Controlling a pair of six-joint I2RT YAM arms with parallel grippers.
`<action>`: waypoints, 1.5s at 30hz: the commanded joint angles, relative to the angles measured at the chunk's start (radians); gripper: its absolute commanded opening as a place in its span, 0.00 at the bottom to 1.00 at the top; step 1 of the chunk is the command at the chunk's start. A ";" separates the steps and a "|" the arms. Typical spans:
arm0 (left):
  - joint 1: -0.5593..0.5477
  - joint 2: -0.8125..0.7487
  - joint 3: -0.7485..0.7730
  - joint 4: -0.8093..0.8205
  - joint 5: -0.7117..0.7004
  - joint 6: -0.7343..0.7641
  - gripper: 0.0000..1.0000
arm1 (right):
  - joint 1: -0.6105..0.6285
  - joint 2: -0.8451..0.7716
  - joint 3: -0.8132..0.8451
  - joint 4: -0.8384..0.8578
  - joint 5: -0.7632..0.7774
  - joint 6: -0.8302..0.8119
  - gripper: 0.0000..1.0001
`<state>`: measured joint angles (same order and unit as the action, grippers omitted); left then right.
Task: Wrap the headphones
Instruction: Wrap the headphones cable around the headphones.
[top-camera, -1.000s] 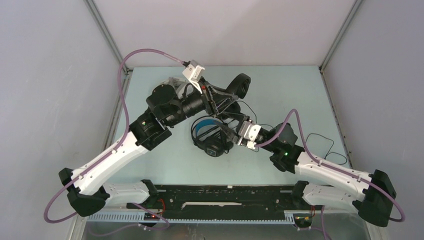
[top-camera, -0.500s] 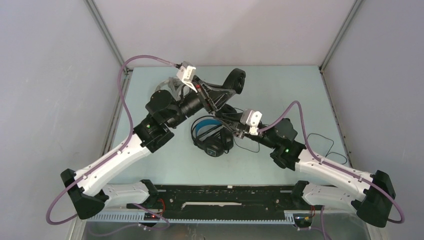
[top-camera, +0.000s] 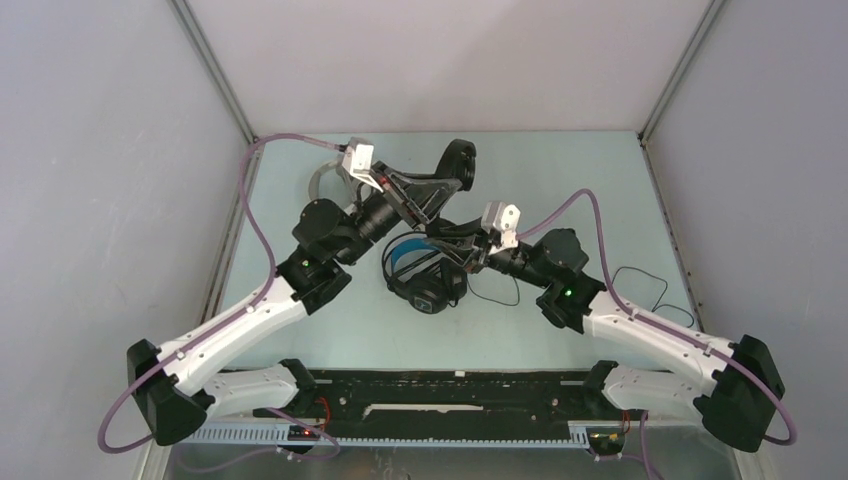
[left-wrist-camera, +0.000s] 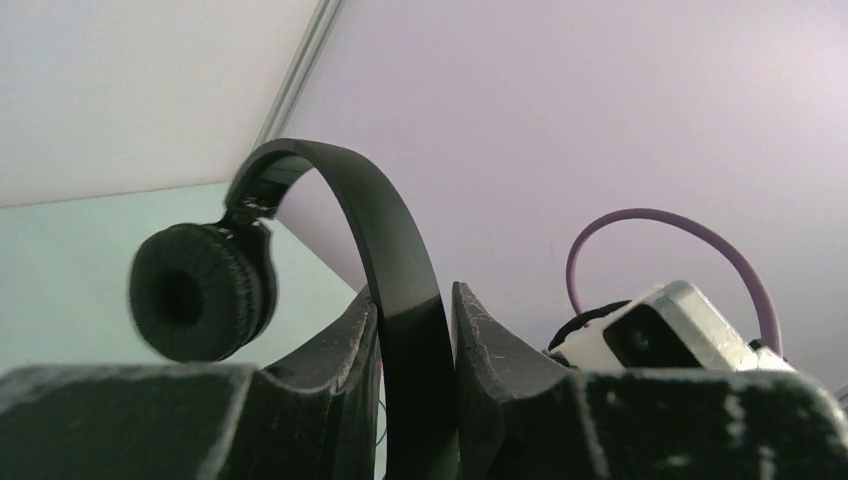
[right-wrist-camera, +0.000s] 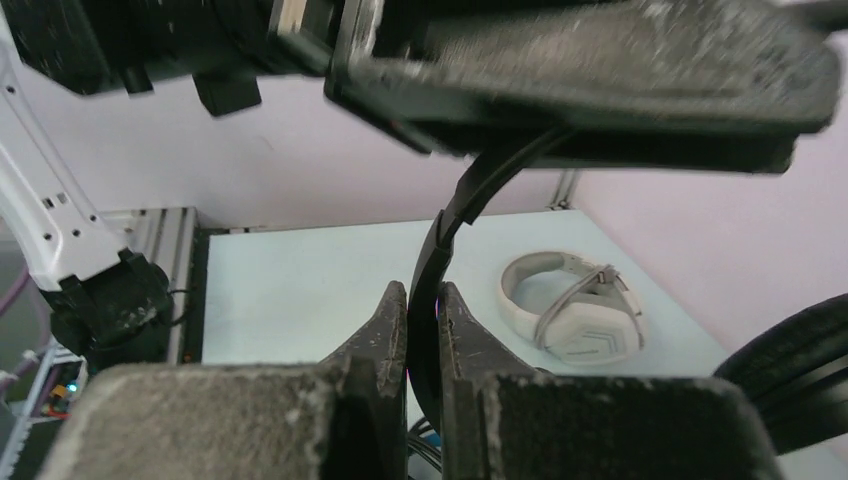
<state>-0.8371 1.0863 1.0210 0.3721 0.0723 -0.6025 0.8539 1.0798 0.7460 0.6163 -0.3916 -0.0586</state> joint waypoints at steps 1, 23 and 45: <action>-0.013 -0.025 -0.104 0.011 0.143 -0.047 0.06 | -0.101 -0.006 0.139 0.294 0.213 0.185 0.00; 0.029 -0.094 0.239 -0.357 0.131 0.306 0.79 | -0.187 -0.112 0.167 -0.158 -0.088 0.142 0.00; -0.024 -0.195 0.125 -0.576 0.206 1.401 0.88 | -0.385 -0.128 0.283 -0.274 -0.753 1.021 0.00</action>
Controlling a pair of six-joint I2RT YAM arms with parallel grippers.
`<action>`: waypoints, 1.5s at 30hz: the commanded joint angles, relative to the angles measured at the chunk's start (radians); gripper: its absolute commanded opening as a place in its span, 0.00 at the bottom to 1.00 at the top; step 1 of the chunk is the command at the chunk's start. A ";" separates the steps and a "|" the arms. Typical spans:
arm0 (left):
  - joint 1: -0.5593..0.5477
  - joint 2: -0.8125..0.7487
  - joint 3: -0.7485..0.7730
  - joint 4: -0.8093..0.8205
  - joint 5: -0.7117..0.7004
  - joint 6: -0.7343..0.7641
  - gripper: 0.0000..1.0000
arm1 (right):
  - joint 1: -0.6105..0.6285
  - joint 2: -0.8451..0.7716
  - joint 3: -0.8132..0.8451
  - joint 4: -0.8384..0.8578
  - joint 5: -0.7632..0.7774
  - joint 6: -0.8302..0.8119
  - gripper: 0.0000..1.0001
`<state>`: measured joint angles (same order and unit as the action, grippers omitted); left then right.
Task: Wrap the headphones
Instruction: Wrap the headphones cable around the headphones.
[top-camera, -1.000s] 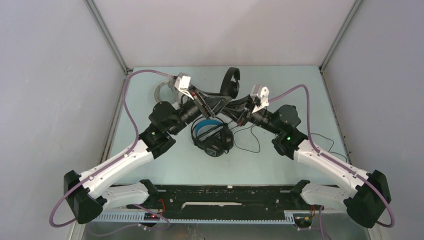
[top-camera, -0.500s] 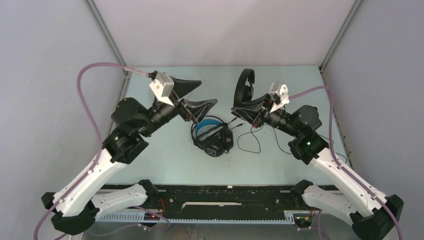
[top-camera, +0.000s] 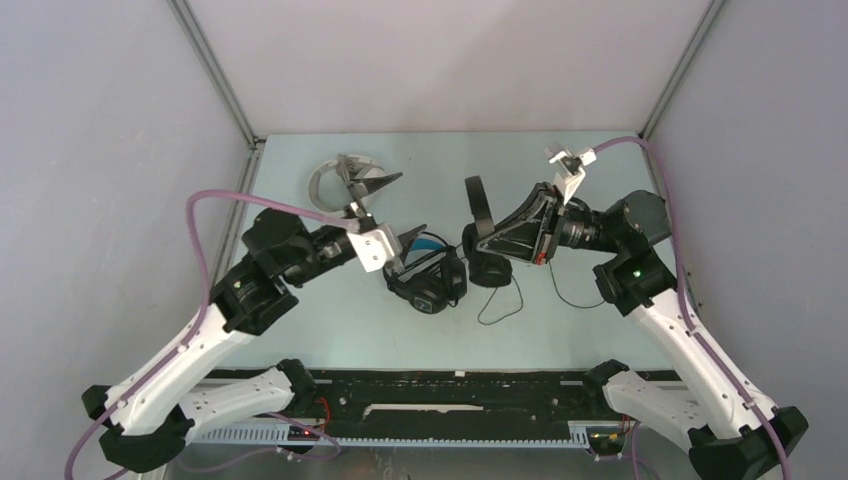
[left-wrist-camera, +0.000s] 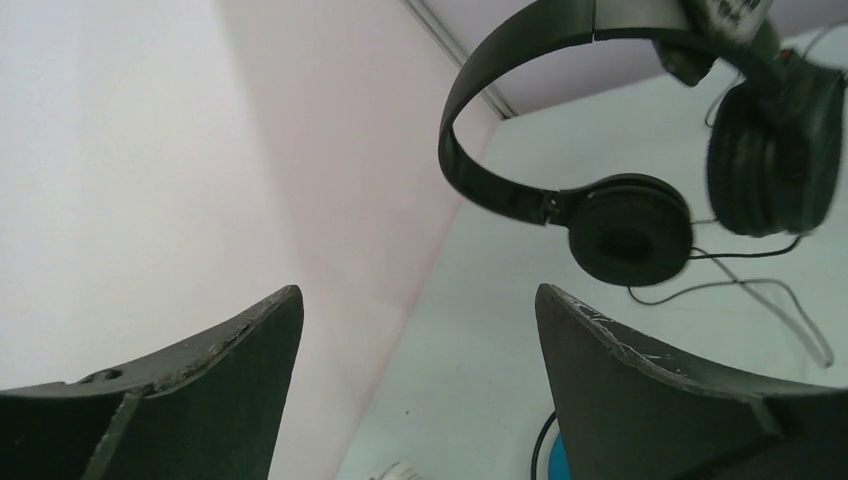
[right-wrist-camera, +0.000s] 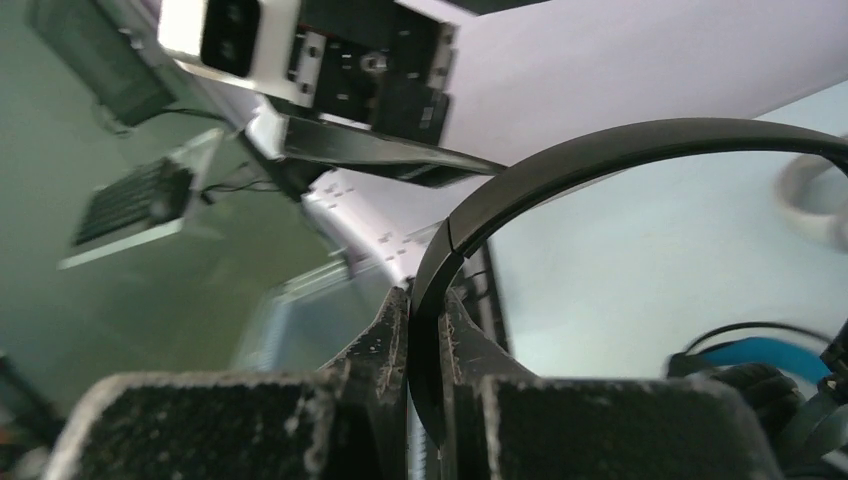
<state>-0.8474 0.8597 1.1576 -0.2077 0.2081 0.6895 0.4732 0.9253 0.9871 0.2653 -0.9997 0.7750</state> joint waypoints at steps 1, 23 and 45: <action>-0.015 0.043 -0.007 0.010 0.095 0.104 0.88 | -0.005 0.032 0.043 0.088 -0.158 0.212 0.00; -0.019 0.194 -0.047 0.311 0.274 -0.153 0.67 | 0.076 0.047 0.043 0.134 -0.132 0.290 0.00; -0.019 0.176 -0.078 0.317 0.178 -0.143 0.03 | 0.070 0.041 0.043 0.008 -0.026 0.207 0.13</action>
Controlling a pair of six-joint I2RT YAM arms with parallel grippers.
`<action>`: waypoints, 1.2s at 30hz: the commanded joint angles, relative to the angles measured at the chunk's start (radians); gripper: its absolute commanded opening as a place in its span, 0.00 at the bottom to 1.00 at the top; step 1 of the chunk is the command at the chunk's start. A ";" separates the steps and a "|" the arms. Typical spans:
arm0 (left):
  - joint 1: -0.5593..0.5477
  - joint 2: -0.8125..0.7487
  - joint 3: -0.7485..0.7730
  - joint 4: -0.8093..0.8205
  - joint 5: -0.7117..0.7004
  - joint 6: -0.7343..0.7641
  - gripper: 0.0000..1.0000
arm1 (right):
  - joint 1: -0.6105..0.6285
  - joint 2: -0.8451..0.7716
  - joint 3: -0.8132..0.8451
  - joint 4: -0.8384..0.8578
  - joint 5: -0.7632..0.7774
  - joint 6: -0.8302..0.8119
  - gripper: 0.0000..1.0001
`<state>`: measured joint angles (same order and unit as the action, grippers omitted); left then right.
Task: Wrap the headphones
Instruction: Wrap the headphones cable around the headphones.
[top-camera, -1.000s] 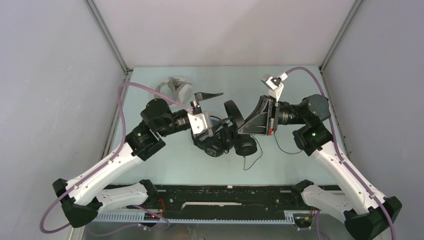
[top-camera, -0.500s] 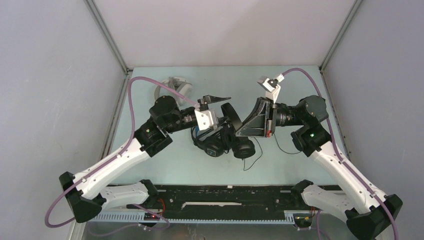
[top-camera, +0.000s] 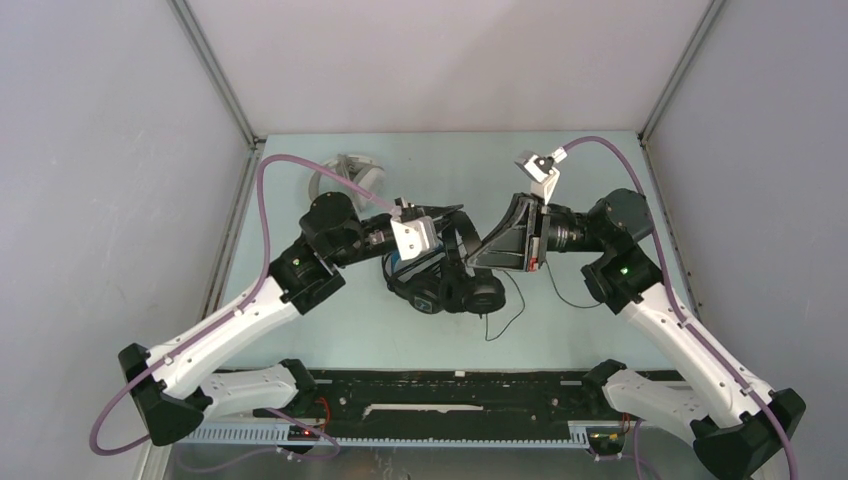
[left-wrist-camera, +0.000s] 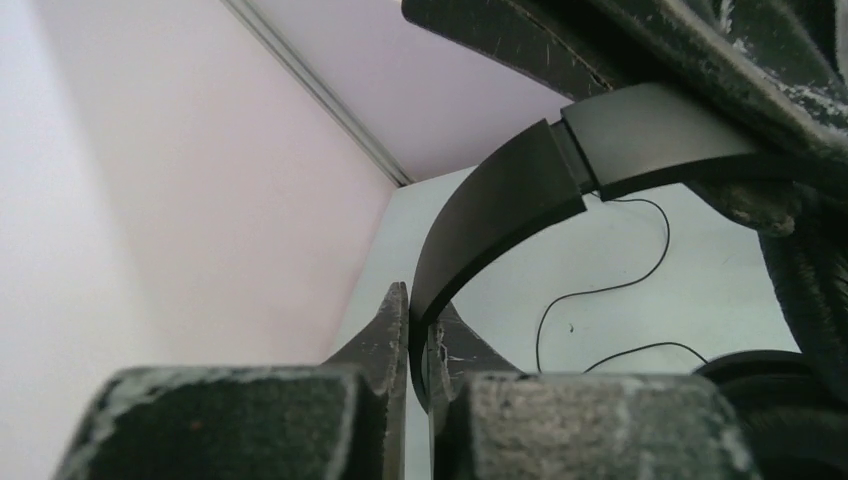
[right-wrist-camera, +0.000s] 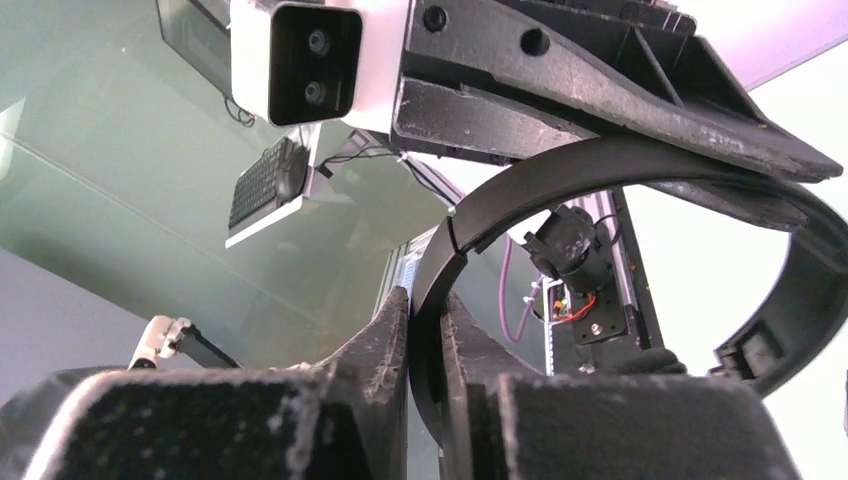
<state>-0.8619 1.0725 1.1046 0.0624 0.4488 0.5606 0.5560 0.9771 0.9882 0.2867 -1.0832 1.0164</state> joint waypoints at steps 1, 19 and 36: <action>-0.005 -0.042 -0.029 0.049 -0.085 -0.014 0.00 | -0.025 -0.014 0.042 -0.023 0.074 -0.043 0.24; 0.037 0.093 0.279 -0.305 -0.797 -0.266 0.00 | -0.089 -0.180 0.042 -0.260 0.554 -0.568 0.68; 0.194 0.273 0.752 -0.897 -0.807 -0.719 0.00 | -0.011 -0.079 -0.173 0.027 0.523 -0.856 0.69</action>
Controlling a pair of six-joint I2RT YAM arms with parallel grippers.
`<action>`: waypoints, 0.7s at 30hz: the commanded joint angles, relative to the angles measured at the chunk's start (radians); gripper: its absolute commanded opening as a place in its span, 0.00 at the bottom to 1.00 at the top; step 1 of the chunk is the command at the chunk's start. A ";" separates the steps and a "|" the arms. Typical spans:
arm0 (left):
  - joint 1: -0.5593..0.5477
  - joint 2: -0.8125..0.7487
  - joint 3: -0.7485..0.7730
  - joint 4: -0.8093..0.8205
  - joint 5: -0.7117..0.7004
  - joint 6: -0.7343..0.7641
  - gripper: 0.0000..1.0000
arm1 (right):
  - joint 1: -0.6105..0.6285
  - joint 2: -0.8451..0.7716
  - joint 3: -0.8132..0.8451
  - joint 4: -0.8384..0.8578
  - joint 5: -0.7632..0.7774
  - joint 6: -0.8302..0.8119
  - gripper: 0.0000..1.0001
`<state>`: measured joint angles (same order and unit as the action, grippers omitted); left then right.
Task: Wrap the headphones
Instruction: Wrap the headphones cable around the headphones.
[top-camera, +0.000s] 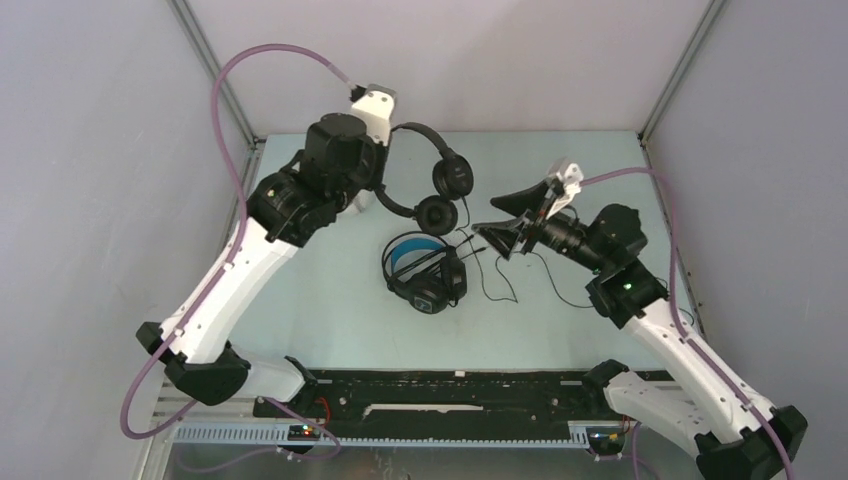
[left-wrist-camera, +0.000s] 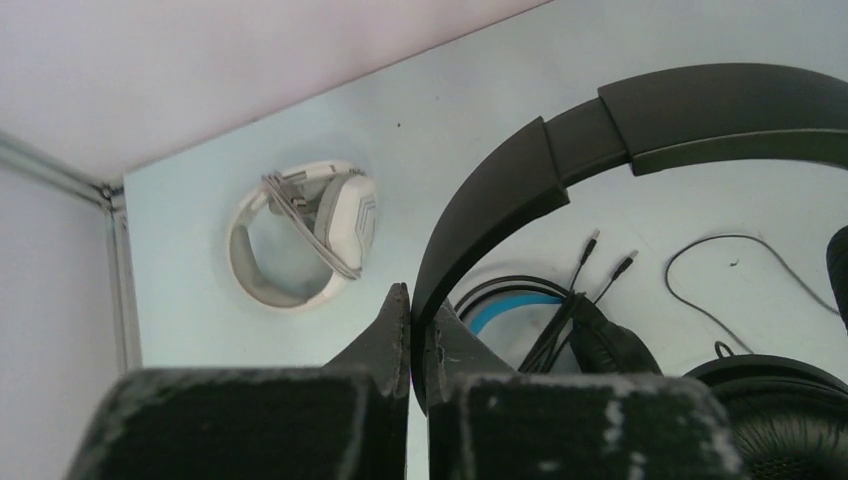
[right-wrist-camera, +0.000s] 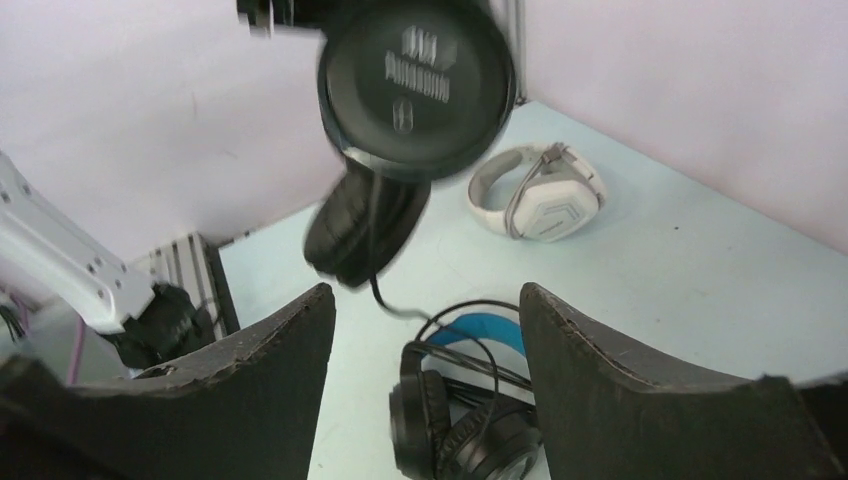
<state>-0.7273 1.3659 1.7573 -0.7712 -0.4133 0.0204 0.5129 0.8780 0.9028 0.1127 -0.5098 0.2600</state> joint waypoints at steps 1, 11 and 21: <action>0.086 -0.019 0.111 -0.074 0.091 -0.210 0.00 | 0.042 0.028 -0.115 0.231 -0.051 -0.116 0.69; 0.167 -0.050 0.098 -0.079 0.224 -0.238 0.00 | 0.144 0.132 -0.234 0.348 0.053 -0.199 0.69; 0.210 -0.108 0.035 -0.031 0.359 -0.275 0.00 | 0.190 0.242 -0.324 0.444 0.115 -0.161 0.64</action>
<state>-0.5331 1.3159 1.8099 -0.8822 -0.1410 -0.2028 0.7010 1.0973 0.6075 0.4473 -0.4534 0.0898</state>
